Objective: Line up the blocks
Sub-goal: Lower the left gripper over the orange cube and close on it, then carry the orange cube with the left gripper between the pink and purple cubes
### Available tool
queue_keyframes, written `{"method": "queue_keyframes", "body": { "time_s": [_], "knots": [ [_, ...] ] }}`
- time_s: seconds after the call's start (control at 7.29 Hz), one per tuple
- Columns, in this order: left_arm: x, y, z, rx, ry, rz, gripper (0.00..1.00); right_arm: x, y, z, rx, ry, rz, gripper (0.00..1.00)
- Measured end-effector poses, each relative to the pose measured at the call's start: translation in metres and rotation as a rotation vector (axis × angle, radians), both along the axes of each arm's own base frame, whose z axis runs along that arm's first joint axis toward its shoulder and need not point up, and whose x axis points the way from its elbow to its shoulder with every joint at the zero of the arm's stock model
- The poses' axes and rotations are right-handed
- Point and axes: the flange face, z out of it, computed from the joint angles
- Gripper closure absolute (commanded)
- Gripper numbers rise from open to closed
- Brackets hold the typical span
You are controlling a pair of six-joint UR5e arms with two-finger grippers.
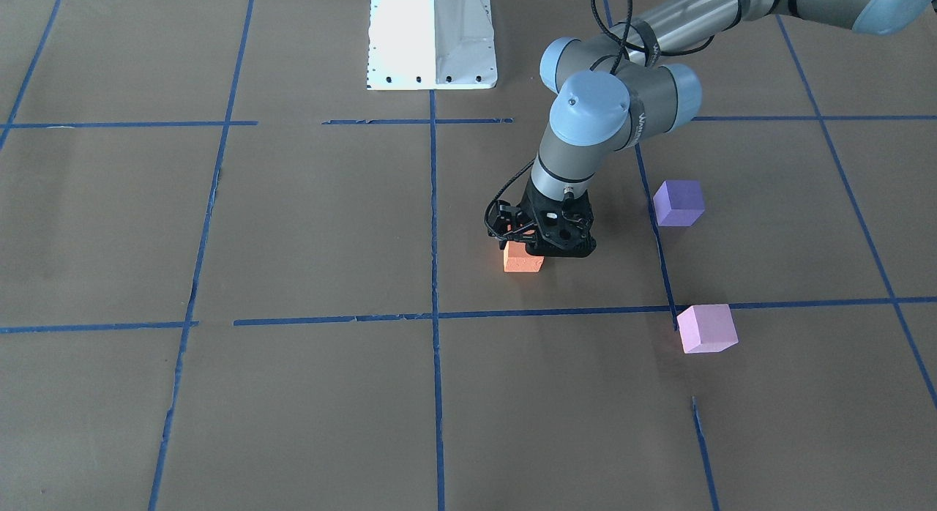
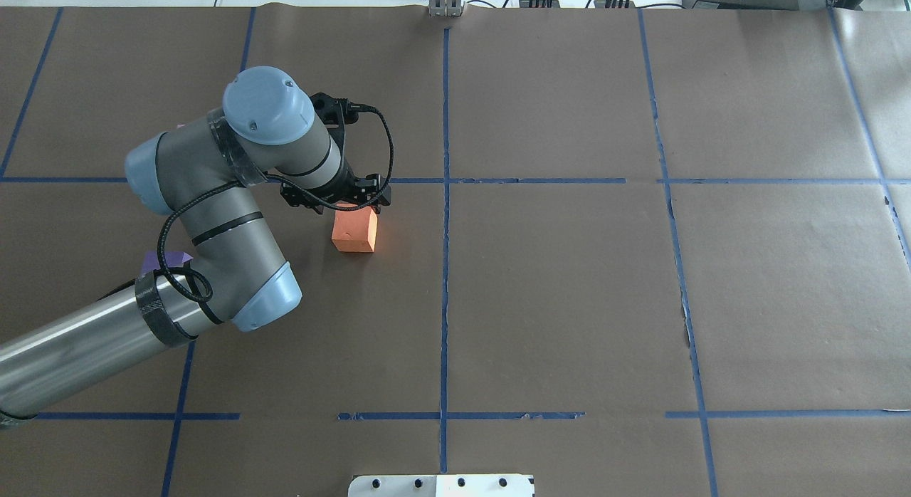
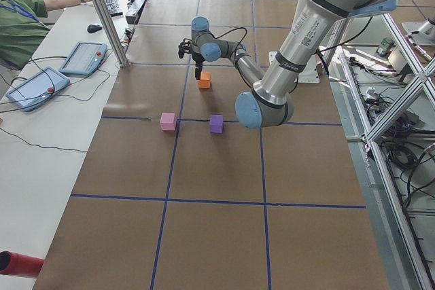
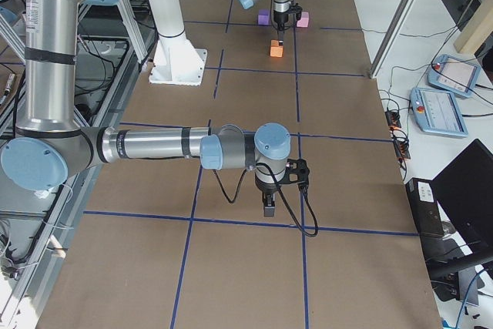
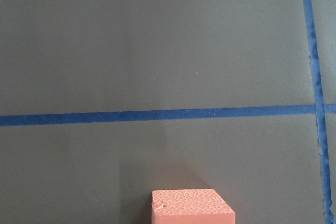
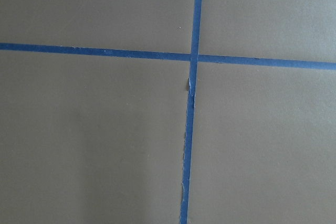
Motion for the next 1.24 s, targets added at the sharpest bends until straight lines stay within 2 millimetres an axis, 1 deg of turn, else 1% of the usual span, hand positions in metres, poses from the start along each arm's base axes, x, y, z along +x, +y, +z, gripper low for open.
{"method": "queue_keyframes", "body": {
  "time_s": [0.27,0.41,0.55,0.69,0.82,0.96,1.1,1.24],
  "knots": [
    [0.018,0.007,0.014,-0.021,-0.022,0.014,0.01,0.000,0.000,0.000,0.000,0.000,0.000,0.00],
    [0.027,0.010,0.023,-0.022,-0.024,0.024,0.06,0.000,0.000,0.000,0.001,0.000,0.000,0.00],
    [0.033,0.011,0.030,-0.020,-0.020,0.029,0.39,0.000,0.000,0.000,0.000,0.000,0.000,0.00],
    [0.036,0.011,0.033,-0.017,-0.017,0.032,0.94,0.000,0.000,0.000,0.000,0.000,0.000,0.00],
    [0.037,0.011,0.034,-0.017,-0.015,0.034,0.96,0.000,0.000,0.000,0.000,0.000,0.000,0.00],
    [0.033,0.009,0.032,-0.016,-0.012,0.033,0.96,0.000,0.000,0.000,0.000,0.000,0.000,0.00],
    [0.019,0.002,0.034,-0.020,-0.005,0.026,0.96,0.000,0.000,0.000,0.000,0.000,0.000,0.00],
    [-0.012,-0.008,0.045,-0.022,0.005,0.027,0.95,0.000,0.000,0.000,0.000,0.000,0.000,0.00]
  ]
}}
